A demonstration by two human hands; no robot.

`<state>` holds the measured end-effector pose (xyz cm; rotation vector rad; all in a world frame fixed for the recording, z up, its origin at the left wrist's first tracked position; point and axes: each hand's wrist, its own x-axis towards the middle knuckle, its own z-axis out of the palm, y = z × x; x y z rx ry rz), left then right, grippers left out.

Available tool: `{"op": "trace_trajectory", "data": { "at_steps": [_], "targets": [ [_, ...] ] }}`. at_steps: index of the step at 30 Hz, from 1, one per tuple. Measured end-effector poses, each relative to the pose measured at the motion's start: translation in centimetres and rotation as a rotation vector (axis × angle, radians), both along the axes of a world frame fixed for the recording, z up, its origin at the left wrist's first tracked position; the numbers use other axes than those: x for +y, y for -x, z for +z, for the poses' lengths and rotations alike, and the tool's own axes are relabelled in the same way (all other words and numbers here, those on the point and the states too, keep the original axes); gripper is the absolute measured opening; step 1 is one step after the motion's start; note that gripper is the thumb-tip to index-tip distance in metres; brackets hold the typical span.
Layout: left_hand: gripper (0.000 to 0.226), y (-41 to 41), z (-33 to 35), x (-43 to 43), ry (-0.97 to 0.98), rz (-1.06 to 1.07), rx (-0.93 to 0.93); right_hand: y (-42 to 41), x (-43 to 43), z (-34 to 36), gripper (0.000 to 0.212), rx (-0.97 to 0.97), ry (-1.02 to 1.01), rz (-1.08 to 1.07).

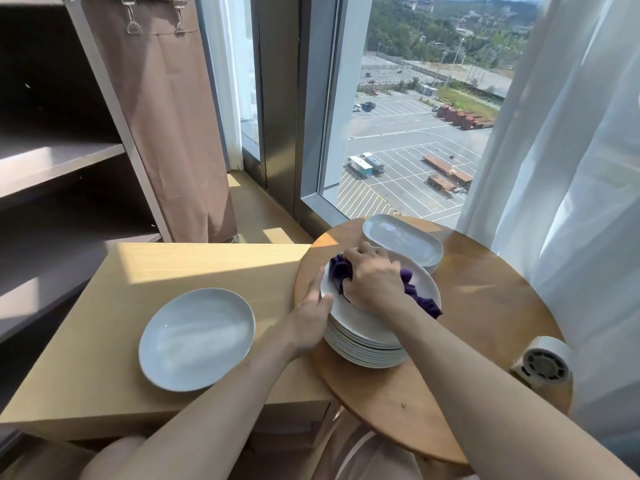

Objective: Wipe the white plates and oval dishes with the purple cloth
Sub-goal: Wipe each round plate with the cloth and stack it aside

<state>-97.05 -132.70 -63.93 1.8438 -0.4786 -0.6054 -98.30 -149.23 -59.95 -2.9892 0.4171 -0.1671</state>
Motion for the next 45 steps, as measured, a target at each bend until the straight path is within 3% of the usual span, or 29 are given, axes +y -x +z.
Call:
{"op": "trace_trajectory", "data": {
  "at_steps": [3,8,12,16,24,33,37,41,45],
  "targets": [
    [0.065,0.4,0.5,0.3,0.094,-0.044,0.069,1.0,0.7,0.4,0.035,0.000,-0.079,0.097],
    [0.100,0.4,1.2,0.0,0.072,-0.024,0.091,3.3,1.4,2.3,0.027,0.097,-0.265,0.170],
    [0.091,0.3,1.4,-0.2,0.025,-0.013,0.094,5.1,1.1,3.9,0.015,0.252,-0.294,0.165],
    [0.068,0.0,1.0,-0.1,-0.099,0.008,0.008,6.1,0.6,4.4,0.004,0.339,-0.128,0.168],
    [0.079,-0.3,0.9,-0.6,-0.057,0.014,-0.019,6.8,-4.1,4.7,0.007,0.335,0.212,-0.023],
    [0.083,-0.5,-0.9,-1.1,0.025,0.021,0.085,2.3,-4.8,1.2,0.038,0.108,0.485,-0.065],
    [0.082,-0.4,-1.1,-1.6,0.025,0.051,0.080,0.5,-3.5,0.1,0.033,0.033,0.357,-0.161],
    [0.060,-0.4,-1.2,-1.7,0.058,0.060,0.086,-0.5,-1.2,-0.5,0.035,-0.057,0.188,-0.173],
    [0.052,-0.3,-0.7,-1.7,0.109,0.047,0.087,-0.5,0.3,-0.2,0.043,-0.002,0.034,-0.121]
  ]
}}
